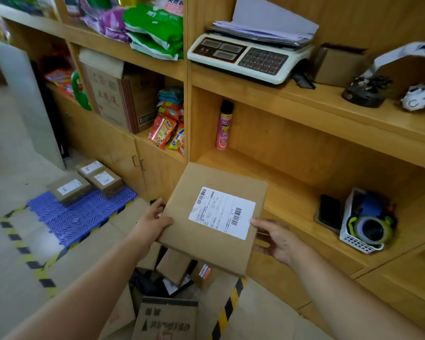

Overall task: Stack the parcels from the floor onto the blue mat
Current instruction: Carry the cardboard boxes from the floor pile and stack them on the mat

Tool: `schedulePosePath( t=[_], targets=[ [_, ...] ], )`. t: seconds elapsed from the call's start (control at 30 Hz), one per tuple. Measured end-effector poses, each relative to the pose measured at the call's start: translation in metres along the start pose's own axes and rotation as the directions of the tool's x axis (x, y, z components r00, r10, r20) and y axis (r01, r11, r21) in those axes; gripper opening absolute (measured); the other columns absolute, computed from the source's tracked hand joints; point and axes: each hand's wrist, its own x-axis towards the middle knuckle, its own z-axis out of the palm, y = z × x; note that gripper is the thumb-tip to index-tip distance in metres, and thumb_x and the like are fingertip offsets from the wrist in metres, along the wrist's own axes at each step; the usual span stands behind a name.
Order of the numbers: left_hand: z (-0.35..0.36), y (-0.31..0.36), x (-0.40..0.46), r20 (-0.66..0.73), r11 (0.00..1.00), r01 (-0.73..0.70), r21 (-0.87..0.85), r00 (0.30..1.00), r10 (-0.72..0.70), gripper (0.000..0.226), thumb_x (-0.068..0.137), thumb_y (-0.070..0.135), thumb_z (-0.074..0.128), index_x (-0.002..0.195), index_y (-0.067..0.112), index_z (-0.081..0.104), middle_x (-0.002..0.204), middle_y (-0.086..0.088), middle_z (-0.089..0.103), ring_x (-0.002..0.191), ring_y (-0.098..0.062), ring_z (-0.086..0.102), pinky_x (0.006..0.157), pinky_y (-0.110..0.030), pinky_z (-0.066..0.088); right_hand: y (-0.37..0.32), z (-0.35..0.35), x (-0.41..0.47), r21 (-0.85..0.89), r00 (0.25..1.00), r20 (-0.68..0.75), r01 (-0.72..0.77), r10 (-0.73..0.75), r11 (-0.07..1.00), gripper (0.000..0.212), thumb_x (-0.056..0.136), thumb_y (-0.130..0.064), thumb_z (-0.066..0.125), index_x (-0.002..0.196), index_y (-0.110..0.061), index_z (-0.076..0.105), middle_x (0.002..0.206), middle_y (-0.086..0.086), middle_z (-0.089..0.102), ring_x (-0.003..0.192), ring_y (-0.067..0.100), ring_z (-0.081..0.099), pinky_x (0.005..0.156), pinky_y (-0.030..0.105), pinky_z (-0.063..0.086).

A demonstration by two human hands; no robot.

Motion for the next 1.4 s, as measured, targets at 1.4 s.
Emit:
schedulePosePath(
  t=[1.4],
  targets=[
    [-0.446,-0.203,-0.243,-0.421,0.884,0.000,-0.468,0.879,-0.222,0.047,0.089,0.021,0.063,0.127,0.011,0.038,0.123,-0.013,0.053,0.092,-0.025,0.060,0.073,-0.034,0.052,0.208,0.482,-0.186,-0.481,0.968,0.252,0.140,-0.016,0.865,0.028,0.093,-0.027,0.058,0.112,-0.007,0.053,0.080,0.000,0.057,0.070,0.015,0.055,0.045,0.016,0.046]
  ],
)
